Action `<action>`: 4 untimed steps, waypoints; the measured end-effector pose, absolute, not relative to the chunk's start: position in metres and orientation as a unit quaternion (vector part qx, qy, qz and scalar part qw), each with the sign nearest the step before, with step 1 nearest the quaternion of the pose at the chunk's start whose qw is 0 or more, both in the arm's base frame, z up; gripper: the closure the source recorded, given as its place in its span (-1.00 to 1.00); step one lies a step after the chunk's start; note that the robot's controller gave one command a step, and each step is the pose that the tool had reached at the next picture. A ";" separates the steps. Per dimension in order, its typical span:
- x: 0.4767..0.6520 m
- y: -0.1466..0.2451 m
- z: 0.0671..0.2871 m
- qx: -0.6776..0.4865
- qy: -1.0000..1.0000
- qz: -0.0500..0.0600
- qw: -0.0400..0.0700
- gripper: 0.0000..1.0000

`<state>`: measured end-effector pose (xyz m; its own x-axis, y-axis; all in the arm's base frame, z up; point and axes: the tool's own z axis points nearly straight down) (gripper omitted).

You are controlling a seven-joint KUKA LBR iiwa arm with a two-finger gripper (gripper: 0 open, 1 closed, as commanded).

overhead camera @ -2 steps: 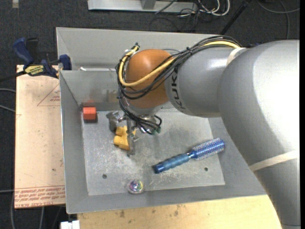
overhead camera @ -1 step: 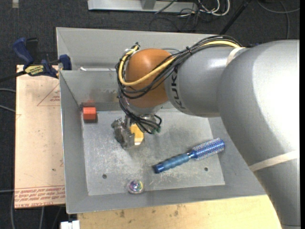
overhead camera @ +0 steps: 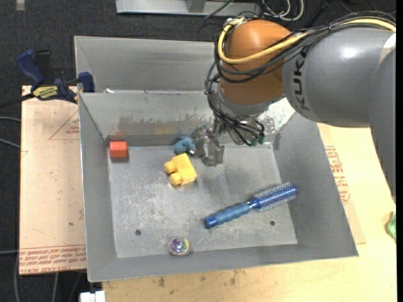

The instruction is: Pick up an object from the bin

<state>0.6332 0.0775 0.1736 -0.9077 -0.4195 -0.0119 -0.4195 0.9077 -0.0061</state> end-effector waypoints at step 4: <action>0.599 0.085 0.116 -0.316 0.949 0.000 0.000 1.00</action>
Offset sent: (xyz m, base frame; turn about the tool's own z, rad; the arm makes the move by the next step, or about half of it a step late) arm 0.0000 0.0000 0.0000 0.0000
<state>0.5989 0.0854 0.1156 -0.8005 -0.5993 -0.0001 -0.5993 0.8005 0.0008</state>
